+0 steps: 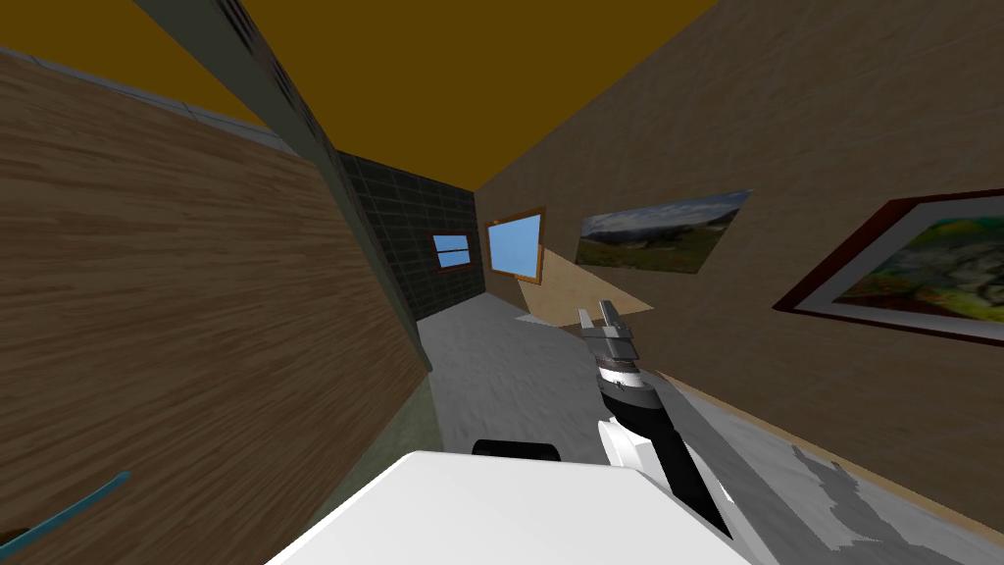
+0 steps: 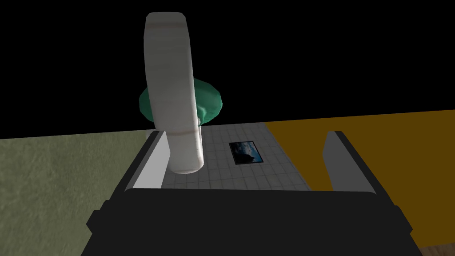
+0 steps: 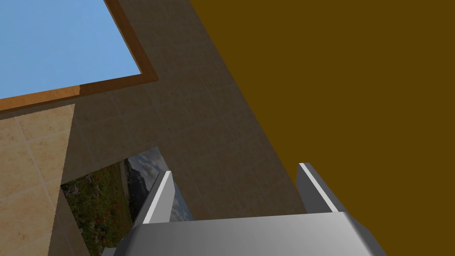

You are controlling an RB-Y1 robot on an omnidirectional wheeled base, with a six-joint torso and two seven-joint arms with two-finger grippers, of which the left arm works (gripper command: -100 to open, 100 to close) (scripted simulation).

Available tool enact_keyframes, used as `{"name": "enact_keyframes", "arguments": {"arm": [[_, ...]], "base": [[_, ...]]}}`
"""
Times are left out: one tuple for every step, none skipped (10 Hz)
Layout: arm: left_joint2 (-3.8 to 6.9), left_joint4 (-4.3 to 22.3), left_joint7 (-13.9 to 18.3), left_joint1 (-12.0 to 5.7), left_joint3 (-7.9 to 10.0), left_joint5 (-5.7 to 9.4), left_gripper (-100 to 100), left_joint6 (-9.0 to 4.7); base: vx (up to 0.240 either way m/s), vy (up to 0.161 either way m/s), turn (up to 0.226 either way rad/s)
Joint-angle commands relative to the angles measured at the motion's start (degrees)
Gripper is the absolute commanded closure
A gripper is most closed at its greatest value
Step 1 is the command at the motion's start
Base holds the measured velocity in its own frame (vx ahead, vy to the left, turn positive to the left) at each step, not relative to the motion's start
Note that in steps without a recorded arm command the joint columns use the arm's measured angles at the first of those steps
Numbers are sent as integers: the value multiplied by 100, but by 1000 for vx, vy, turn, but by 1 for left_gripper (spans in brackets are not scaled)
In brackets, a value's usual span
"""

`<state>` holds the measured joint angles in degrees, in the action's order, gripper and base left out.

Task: Push the door open

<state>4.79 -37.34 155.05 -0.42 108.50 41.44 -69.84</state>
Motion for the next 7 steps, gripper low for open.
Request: {"name": "enact_keyframes", "arguments": {"arm": [[-16,42,26,1,7,-14,-100,-52],[-16,42,26,1,7,-14,-100,-52],[-16,42,26,1,7,-14,-100,-52],[-16,42,26,1,7,-14,-100,-52],[-16,42,26,1,7,-14,-100,-52],[-16,42,26,1,7,-14,-100,-52],[-16,42,26,1,7,-14,-100,-52]], "base": [[3,29,-20],[-14,28,51],[-6,8,23],[-3,7,11],[0,0,0],[4,-6,-16],[9,2,-38]]}}
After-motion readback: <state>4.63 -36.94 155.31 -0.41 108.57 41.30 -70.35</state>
